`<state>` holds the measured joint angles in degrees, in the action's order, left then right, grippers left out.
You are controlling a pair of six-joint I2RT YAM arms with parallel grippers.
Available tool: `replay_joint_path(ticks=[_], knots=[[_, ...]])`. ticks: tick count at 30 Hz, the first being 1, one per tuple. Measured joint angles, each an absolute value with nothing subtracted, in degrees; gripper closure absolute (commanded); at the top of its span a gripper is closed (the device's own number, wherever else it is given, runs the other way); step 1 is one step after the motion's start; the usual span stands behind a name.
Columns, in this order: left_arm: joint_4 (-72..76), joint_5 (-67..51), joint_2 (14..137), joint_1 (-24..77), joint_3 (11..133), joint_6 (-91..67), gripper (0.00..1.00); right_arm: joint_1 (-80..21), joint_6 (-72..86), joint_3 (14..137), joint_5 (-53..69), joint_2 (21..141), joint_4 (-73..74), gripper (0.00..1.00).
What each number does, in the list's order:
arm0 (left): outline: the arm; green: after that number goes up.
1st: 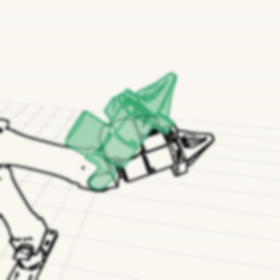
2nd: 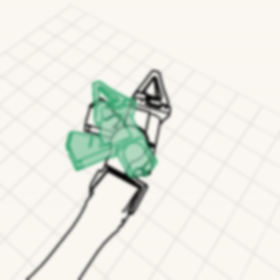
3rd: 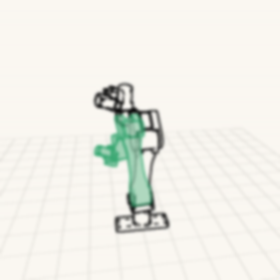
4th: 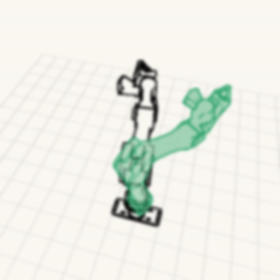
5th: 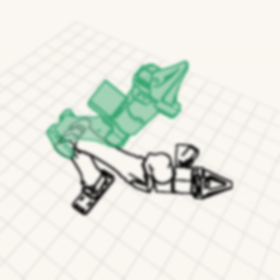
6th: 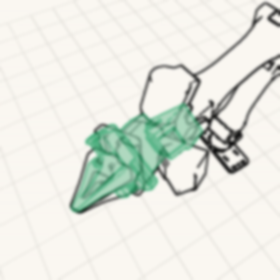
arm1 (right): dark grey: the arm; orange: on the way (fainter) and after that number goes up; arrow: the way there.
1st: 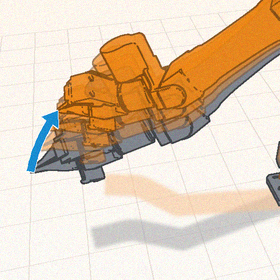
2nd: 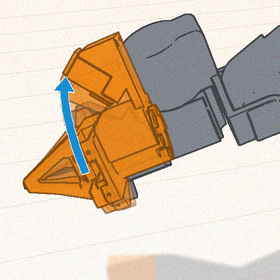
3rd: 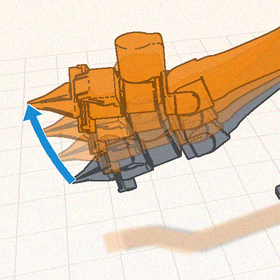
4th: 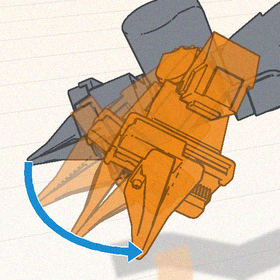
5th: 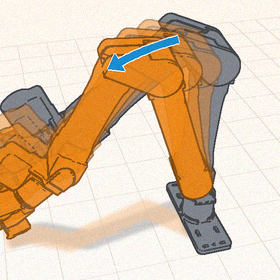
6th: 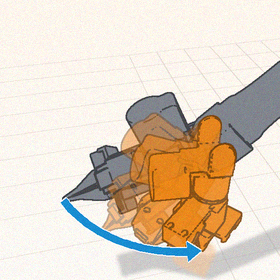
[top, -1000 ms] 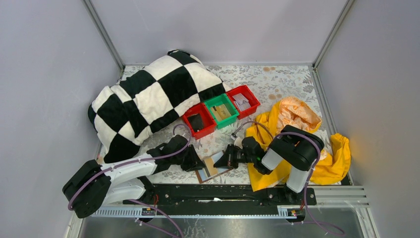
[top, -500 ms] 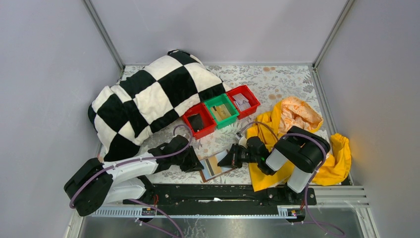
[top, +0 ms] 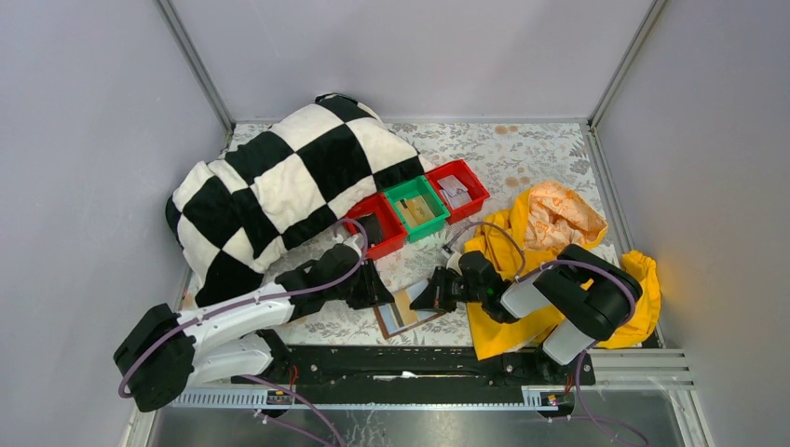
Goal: Take the credit cards out of the card holder
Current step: Remove the credit card from the card holder.
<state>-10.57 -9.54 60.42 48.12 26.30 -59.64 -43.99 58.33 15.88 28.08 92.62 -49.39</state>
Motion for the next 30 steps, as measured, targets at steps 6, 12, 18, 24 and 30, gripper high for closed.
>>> replay_joint_path(ticks=[6, 12, 18, 24, 30], knots=[[-5.58, -10.83, 64.40, 49.28, 24.51, -60.47, 0.64, -45.76, 60.23, 15.88, 26.13, 93.49, -50.63, 1.00], [-4.05, -10.90, 67.02, 49.41, 22.87, -60.55, 0.64, -45.82, 60.93, 15.88, 25.93, 93.82, -51.20, 0.92], [-2.42, -11.35, 68.53, 49.41, 22.79, -60.58, 0.65, -45.82, 60.95, 15.88, 24.77, 93.80, -50.85, 0.88], [-2.09, -11.33, 68.62, 49.41, 22.79, -60.66, 0.65, -45.82, 60.88, 15.88, 24.01, 93.03, -49.65, 0.95], [-1.96, -11.33, 68.79, 49.41, 22.79, -60.66, 0.65, -45.87, 60.47, 15.88, 22.96, 91.39, -48.07, 0.91]])
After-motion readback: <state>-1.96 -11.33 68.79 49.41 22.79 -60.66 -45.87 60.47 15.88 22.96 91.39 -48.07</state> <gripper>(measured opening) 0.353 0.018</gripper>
